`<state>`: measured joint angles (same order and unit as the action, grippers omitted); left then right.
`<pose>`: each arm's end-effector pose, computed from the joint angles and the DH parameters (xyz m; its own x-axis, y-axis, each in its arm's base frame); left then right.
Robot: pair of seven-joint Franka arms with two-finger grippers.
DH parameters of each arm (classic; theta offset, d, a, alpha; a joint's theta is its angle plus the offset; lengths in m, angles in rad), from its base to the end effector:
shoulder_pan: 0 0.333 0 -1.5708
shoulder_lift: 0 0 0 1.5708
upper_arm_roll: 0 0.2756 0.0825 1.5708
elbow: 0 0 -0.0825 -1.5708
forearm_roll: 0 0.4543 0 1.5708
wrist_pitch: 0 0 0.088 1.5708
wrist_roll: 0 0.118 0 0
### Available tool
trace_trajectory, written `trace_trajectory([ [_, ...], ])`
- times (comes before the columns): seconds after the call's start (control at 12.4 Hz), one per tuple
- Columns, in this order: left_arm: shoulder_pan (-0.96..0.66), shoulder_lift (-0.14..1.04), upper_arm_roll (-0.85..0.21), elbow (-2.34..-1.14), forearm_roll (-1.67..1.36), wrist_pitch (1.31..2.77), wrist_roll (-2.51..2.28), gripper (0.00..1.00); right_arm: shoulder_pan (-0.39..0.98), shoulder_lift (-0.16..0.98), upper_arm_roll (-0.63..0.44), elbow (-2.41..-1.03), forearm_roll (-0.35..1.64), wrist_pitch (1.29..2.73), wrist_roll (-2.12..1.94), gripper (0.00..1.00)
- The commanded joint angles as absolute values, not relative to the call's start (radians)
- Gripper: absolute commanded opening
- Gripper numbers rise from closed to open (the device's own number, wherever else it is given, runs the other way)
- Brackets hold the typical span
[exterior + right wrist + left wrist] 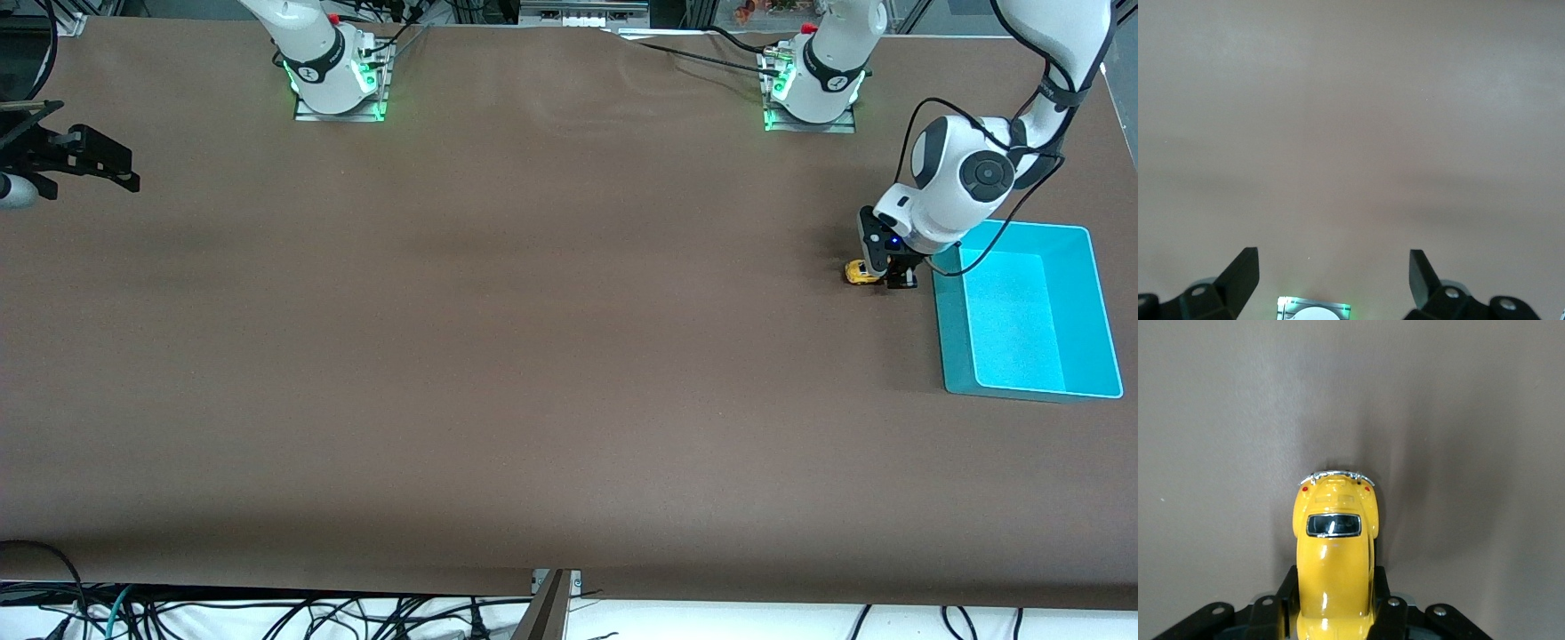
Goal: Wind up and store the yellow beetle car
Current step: 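Lift the car with the left gripper and lower it into the tray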
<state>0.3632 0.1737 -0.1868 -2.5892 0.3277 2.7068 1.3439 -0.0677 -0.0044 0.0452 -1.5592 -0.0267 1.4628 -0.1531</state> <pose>0.4499 0.0633 0.0770 0.1015 -0.9897 -0.1010 -0.9936 -0.1060 0.0400 0.6108 -0.0171 0.5732 0.9873 0.1274 -0.0949 0.1292 -0.9915 0.0126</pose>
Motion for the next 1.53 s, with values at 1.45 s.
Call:
trace_trajectory([
  [1.45,0.712,0.506,-0.236,-2.005,0.505,2.464,1.654,0.25,-0.072,0.006,0.048,-1.529,-0.029,1.445,-0.147,0.99],
])
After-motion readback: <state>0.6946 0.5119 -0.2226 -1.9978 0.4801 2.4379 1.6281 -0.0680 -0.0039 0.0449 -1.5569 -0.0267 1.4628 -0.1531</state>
